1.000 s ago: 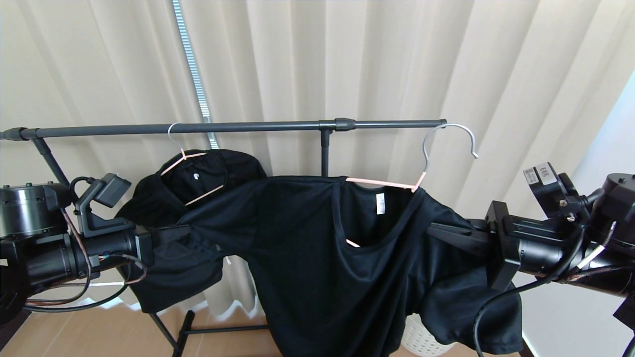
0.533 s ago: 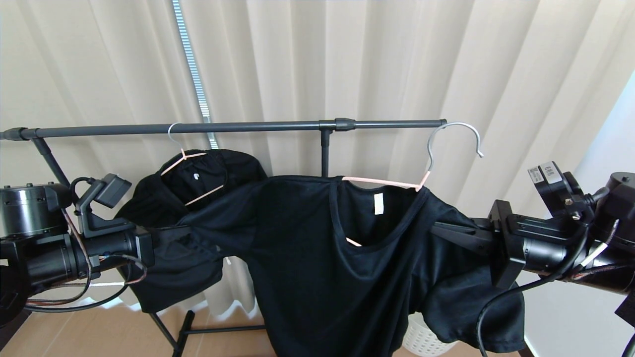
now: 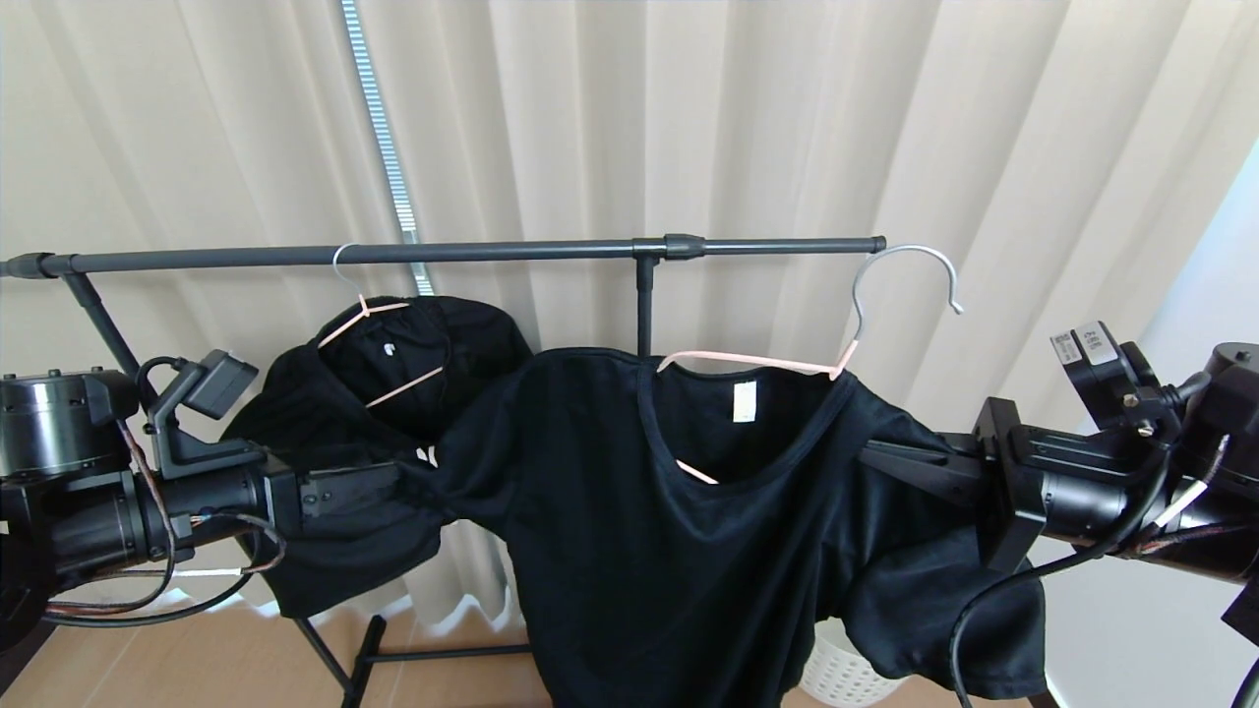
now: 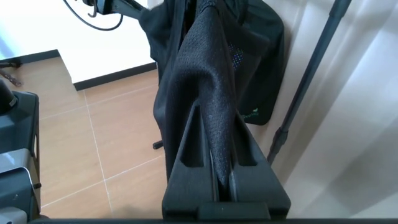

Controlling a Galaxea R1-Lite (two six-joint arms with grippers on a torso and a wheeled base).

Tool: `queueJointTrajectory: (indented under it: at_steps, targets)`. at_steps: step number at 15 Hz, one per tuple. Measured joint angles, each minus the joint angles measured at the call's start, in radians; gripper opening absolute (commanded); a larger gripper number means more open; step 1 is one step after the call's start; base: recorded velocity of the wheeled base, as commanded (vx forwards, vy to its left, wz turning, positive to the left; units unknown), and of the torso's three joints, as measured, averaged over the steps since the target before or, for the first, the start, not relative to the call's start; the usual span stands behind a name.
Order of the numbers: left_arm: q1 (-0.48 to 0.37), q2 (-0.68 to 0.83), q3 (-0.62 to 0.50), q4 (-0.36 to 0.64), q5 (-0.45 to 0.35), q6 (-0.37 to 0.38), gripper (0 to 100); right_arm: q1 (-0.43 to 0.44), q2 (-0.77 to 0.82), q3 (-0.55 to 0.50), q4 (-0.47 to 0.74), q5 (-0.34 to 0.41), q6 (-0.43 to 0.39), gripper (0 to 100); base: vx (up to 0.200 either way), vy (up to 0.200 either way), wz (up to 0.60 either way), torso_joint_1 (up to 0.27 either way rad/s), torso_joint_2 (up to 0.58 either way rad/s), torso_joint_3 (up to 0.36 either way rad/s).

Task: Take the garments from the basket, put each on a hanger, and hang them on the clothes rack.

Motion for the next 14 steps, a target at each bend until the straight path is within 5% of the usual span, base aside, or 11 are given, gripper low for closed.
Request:
queueJointTrajectory:
  at_steps: [4, 7, 10, 12, 14]
  targets:
    - [-0.07, -0.085, -0.036, 0.029, -0.01, -0.144, 100, 0.017, 0.003, 0.003, 0.002, 0.0, 0.0, 0, 0.0, 0.0, 0.0, 0.0, 0.0, 0.0]
    - [-0.139, -0.142, -0.207, 0.334, 0.001, -0.139, 100, 0.066, 0.018, 0.017, 0.001, -0.003, -0.004, 0, 0.0, 0.0, 0.0, 0.0, 0.0, 0.0]
    - [-0.275, -0.186, -0.44, 0.674, 0.154, -0.028, 100, 0.117, 0.027, 0.036, 0.0, -0.007, -0.007, 0, 0.0, 0.0, 0.0, 0.0, 0.0, 0.0]
    - [-0.389, -0.199, -0.514, 0.75, 0.282, 0.063, 100, 0.138, 0.032, 0.042, 0.0, -0.009, -0.009, 0, 0.0, 0.0, 0.0, 0.0, 0.0, 0.0]
    - [-0.496, -0.197, -0.527, 0.765, 0.33, 0.196, 100, 0.16, 0.035, 0.05, 0.0, -0.009, -0.011, 0, 0.0, 0.0, 0.0, 0.0, 0.0, 0.0]
